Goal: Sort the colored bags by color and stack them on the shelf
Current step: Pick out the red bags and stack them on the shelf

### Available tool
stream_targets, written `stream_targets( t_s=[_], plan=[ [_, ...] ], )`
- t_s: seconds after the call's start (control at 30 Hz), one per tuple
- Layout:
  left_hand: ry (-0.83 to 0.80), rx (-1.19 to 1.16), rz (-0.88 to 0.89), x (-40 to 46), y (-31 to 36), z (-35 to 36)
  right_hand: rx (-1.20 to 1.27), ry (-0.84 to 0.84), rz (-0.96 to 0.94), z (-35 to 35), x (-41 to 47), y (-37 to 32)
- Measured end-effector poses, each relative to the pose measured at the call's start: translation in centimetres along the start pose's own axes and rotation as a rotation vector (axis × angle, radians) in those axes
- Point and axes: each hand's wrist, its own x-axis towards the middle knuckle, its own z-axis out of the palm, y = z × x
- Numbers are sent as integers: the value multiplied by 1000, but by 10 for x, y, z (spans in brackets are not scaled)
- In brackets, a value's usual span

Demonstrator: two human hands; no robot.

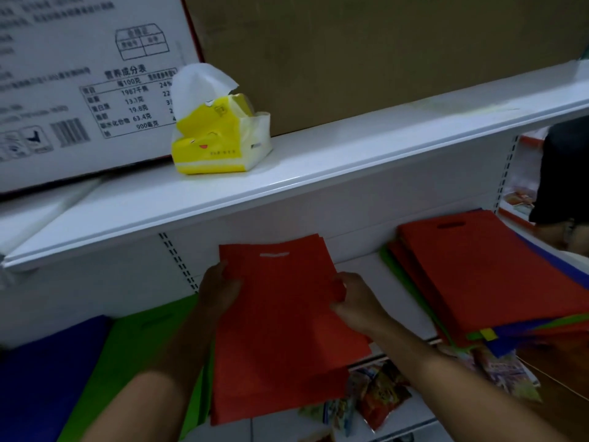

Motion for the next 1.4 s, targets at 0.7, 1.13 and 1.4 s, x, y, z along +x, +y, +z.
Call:
stream_targets(
  t_s=[0.7, 1.13, 1.4],
  plan=[
    [-70, 308, -32, 25, -30, 36, -471, -315, -124, 39, 55, 39],
    [-118, 125, -28, 15, -34, 31, -502, -314, -77, 51, 58, 36],
    [-162, 234, 85, 13, -23, 17, -431, -207, -81, 37, 46, 33]
  ],
)
